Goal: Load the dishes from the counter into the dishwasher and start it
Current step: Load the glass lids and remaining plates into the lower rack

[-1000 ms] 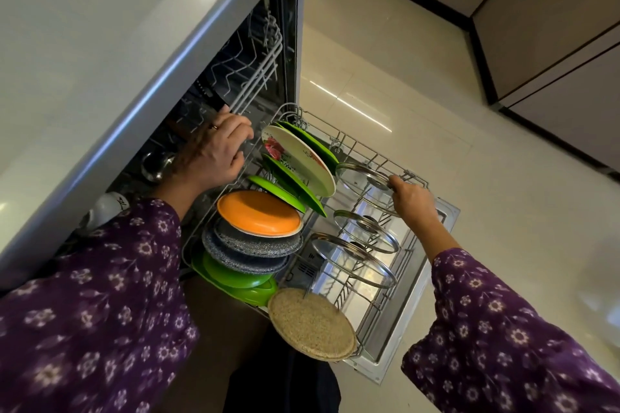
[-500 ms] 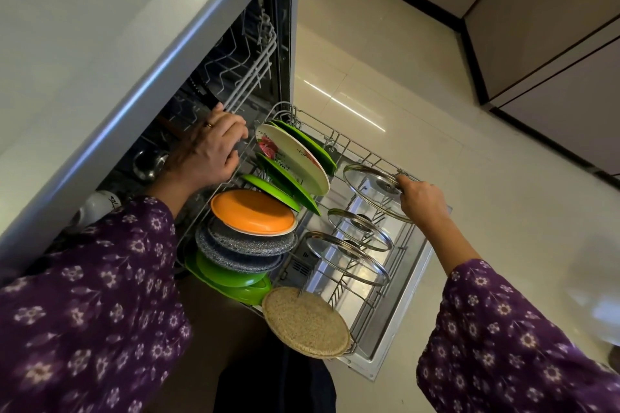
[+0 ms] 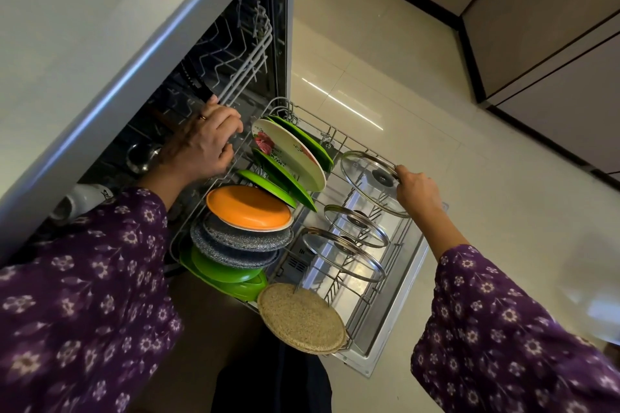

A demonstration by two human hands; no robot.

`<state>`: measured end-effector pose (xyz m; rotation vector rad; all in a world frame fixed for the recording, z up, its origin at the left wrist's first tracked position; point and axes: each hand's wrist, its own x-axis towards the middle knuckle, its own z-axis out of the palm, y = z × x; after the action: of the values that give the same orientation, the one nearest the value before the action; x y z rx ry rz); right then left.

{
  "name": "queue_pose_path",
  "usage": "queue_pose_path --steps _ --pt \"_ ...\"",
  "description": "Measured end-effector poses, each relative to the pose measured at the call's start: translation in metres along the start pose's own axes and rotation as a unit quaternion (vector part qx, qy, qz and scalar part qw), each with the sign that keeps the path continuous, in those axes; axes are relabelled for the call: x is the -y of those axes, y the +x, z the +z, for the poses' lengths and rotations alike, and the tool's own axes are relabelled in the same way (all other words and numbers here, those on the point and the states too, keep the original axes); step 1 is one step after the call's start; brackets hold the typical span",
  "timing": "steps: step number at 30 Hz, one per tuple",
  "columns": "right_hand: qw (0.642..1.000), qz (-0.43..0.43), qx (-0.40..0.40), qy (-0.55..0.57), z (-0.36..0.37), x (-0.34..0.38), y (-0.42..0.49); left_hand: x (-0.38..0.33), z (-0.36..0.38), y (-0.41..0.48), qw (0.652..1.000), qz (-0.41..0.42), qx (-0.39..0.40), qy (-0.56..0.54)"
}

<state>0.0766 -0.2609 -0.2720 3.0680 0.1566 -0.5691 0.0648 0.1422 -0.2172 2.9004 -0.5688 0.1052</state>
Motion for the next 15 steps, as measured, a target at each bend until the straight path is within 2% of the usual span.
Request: queue_pose_path --steps 8,15 --pt "0.999 -0.039 -0.003 -0.008 0.022 -0.003 -0.007 0.002 0.001 0.000 1.000 0.011 -0.008 -0.003" --pt "0.999 -0.039 0.027 0.006 0.060 -0.013 -0.020 0.001 0.003 -0.001 1.000 0.021 -0.023 -0.002"
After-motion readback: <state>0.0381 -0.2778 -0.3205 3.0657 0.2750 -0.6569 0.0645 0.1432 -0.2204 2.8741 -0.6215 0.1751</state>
